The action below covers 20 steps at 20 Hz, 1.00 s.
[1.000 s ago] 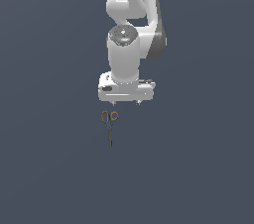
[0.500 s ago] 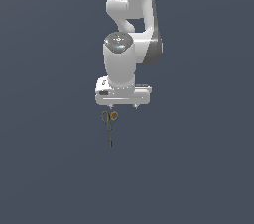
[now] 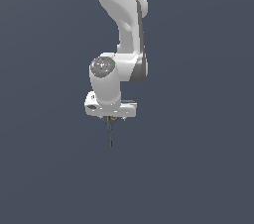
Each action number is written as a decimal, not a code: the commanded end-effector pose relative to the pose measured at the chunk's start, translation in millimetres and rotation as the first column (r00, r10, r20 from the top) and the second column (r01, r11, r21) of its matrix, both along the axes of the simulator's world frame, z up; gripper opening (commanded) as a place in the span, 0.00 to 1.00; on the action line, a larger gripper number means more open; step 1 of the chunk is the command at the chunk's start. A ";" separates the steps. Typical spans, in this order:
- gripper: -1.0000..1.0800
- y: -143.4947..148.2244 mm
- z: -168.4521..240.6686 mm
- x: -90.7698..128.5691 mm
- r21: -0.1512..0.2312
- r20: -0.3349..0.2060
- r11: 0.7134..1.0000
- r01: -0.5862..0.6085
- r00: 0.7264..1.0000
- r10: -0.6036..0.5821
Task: Pick up the object and move it to a goal position.
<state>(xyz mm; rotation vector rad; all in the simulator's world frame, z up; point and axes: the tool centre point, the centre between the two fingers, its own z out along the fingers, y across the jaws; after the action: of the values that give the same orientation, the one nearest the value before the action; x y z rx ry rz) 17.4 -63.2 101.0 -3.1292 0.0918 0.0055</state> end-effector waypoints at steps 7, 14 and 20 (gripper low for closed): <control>0.96 -30.6 -38.5 5.7 -0.010 0.003 0.999 0.033 0.999 -0.033; 0.96 -33.3 -43.3 5.4 -0.011 0.002 0.999 0.036 0.999 -0.036; 0.96 -33.5 -63.8 5.0 -0.011 0.002 0.999 0.036 0.999 -0.036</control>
<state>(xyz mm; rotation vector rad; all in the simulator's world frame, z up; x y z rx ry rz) 22.9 -96.6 44.1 -3.1379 0.1482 -0.0001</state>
